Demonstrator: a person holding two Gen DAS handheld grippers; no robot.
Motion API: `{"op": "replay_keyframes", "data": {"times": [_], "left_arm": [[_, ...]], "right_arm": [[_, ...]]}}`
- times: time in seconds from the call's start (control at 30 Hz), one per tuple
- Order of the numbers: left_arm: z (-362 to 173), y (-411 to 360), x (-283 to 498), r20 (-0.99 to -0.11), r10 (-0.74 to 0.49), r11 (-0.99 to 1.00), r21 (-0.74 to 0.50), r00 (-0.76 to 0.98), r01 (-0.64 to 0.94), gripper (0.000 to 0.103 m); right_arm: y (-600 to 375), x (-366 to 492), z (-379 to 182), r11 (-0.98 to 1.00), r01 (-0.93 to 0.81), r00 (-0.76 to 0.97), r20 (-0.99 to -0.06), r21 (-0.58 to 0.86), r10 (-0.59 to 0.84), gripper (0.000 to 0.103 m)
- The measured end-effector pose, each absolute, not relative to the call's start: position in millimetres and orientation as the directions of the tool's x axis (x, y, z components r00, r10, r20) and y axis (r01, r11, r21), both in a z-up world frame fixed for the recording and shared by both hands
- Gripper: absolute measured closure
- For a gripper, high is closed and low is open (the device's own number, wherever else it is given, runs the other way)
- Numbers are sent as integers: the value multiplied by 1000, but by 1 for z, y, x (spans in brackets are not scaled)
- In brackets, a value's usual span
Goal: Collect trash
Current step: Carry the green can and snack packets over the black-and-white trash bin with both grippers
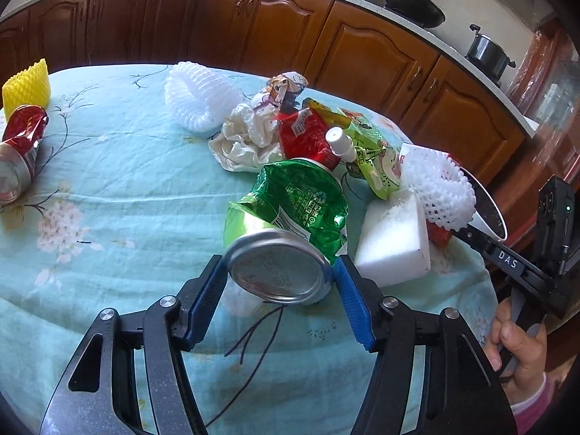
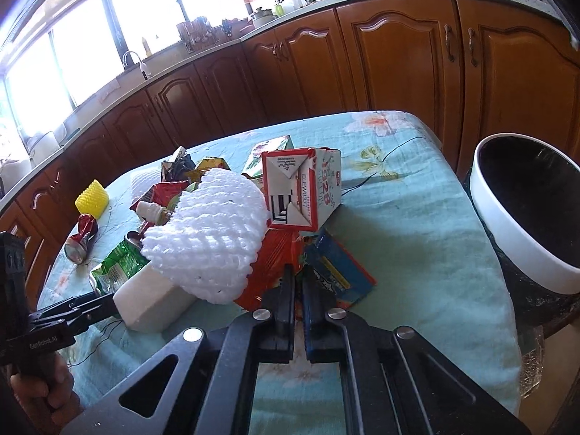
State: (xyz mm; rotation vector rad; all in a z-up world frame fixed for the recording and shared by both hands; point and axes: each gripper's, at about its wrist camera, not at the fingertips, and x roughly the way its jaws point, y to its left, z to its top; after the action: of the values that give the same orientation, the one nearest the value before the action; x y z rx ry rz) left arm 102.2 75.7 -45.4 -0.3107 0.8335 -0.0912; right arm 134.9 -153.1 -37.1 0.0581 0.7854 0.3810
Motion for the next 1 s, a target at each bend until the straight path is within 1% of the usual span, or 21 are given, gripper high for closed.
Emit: {"op": "replay_keyframes", "data": {"times": [0.3, 0.37, 0.53, 0.63, 0.67, 0.7, 0.83, 1.0], "left_arm": [[-24, 76, 76, -660, -178, 965, -261, 730, -1, 43], [-28, 72, 77, -684, -157, 972, -234, 712, -11, 42], [-50, 82, 89, -730, -153, 951, -291, 666, -101, 41], [-59, 91, 98, -733, -156, 931, -333, 662, -149, 41], [-60, 94, 100, -727, -159, 926, -345, 668, -156, 42], [-59, 95, 101, -718, -165, 923, -355, 676, -151, 52], [-49, 95, 98, -685, -158, 931, -343, 711, -124, 52], [-20, 90, 85, -618, -168, 937, -342, 768, -70, 53]], "right_arm": [[-165, 105, -34, 926, -303, 640, -671, 227, 374, 100], [-167, 100, -32, 925, -304, 643, -667, 229, 376, 100], [-169, 89, -31, 923, -307, 643, -665, 231, 380, 100], [-170, 86, -33, 923, -307, 640, -667, 233, 382, 100], [-170, 85, -33, 923, -307, 641, -667, 230, 380, 100], [-171, 84, -33, 924, -308, 642, -667, 228, 379, 100], [-173, 79, -28, 924, -312, 652, -657, 223, 379, 100], [-177, 75, -17, 922, -317, 670, -636, 222, 383, 100]]}}
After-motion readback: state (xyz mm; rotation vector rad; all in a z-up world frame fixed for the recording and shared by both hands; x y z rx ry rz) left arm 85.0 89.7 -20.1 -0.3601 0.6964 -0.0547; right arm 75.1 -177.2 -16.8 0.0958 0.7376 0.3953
